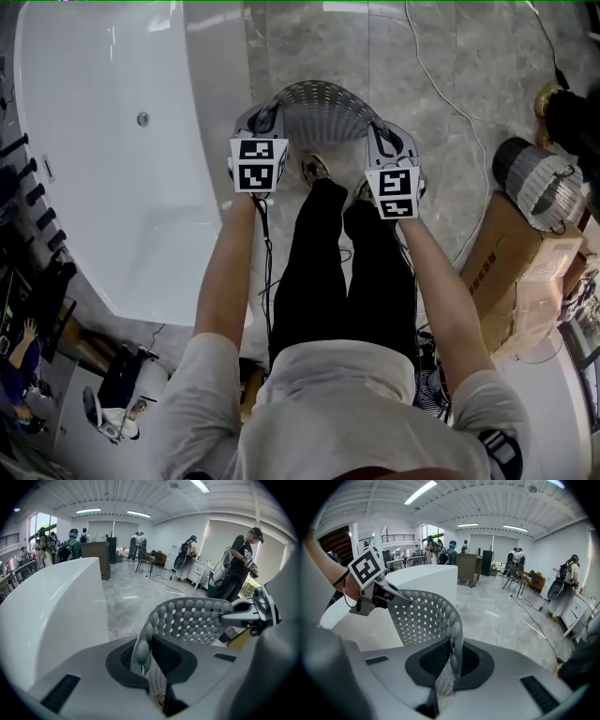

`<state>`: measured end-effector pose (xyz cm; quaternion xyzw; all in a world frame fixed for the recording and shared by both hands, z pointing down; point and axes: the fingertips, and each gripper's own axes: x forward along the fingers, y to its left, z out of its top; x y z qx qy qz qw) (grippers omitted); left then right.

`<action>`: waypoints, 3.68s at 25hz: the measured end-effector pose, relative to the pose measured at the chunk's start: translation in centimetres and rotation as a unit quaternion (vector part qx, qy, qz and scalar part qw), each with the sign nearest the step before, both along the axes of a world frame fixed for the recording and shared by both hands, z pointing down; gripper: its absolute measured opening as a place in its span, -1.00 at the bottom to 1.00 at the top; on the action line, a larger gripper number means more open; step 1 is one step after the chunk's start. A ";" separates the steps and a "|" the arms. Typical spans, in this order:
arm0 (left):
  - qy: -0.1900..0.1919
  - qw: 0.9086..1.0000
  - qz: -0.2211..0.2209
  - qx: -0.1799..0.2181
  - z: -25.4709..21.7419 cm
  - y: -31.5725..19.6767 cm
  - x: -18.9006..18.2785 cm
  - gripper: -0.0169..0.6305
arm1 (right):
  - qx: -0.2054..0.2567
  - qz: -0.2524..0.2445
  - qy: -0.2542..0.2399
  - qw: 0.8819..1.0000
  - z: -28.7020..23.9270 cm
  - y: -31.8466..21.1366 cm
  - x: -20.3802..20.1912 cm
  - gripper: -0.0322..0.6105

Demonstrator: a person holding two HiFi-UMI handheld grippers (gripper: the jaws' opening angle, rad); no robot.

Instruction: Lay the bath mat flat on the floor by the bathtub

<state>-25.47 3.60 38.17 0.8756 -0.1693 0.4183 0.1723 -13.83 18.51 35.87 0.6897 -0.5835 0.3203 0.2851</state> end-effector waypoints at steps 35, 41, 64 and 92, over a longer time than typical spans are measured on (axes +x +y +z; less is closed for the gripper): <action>-0.098 0.986 -0.130 0.031 8.2 -13.9 12.4 -0.85 | -0.031 -0.149 -0.088 0.984 9.9 -15.8 13.7 -0.82; -0.125 0.983 -0.132 0.023 10.5 -14.1 14.6 -0.85 | -0.055 -0.167 -0.108 0.979 12.3 -16.6 16.0 -0.82; -0.150 0.983 -0.106 0.017 12.2 -10.9 12.7 -0.85 | -0.094 -0.200 -0.067 0.973 15.2 -14.3 15.9 -0.82; -0.190 0.981 -0.017 0.021 15.8 -16.1 21.8 -0.85 | -0.135 -0.197 -0.124 0.963 20.6 -19.9 25.2 -0.82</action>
